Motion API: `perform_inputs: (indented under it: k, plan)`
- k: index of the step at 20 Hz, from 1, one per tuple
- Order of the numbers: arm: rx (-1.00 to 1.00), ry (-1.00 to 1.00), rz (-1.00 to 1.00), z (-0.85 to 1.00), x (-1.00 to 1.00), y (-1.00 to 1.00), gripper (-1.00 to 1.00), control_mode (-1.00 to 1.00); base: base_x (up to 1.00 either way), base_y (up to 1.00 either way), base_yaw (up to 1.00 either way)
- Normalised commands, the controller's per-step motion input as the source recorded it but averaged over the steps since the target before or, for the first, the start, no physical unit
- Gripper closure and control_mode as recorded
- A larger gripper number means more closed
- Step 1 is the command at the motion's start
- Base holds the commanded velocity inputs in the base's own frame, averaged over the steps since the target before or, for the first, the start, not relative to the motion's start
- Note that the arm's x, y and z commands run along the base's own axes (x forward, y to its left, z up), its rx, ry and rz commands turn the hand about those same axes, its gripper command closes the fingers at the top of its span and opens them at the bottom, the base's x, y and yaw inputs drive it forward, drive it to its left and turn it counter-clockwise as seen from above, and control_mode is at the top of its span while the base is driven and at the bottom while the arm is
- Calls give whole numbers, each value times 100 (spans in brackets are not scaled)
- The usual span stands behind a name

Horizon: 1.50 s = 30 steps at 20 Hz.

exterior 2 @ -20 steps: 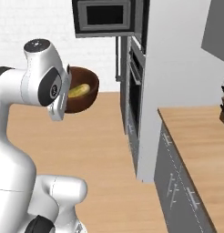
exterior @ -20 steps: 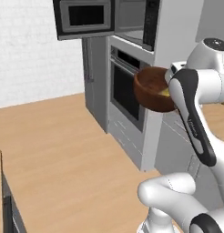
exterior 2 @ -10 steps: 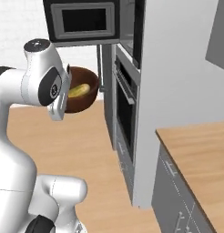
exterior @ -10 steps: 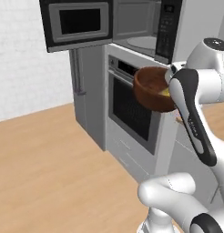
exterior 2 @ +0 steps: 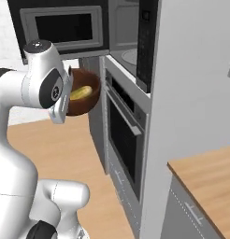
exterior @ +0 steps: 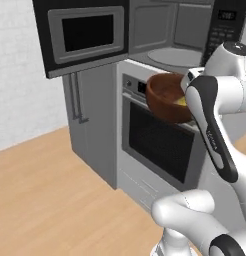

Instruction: Pick the cucumber from the sink and place it in the bowl. Then pick the bowl and place it in the microwave. Then close the microwave door and press the start button.

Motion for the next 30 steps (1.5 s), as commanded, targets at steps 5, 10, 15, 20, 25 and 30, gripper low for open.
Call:
perform_inputs:
  k: [5, 10, 15, 20, 25, 30]
  plan:
    - [0, 0, 0, 0, 0, 0, 100, 100, 35, 13, -31]
    - [0, 0, 0, 0, 0, 0, 100, 100, 41, 20, -36]
    - [0, 0, 0, 0, 0, 0, 100, 100, 71, 30, -27]
    - [0, 0, 0, 0, 0, 0, 100, 100, 60, 5, -12]
    - [0, 0, 0, 0, 0, 0, 100, 100, 48, 20, -12]
    - [0, 0, 0, 0, 0, 0, 100, 100, 54, 36, -19]
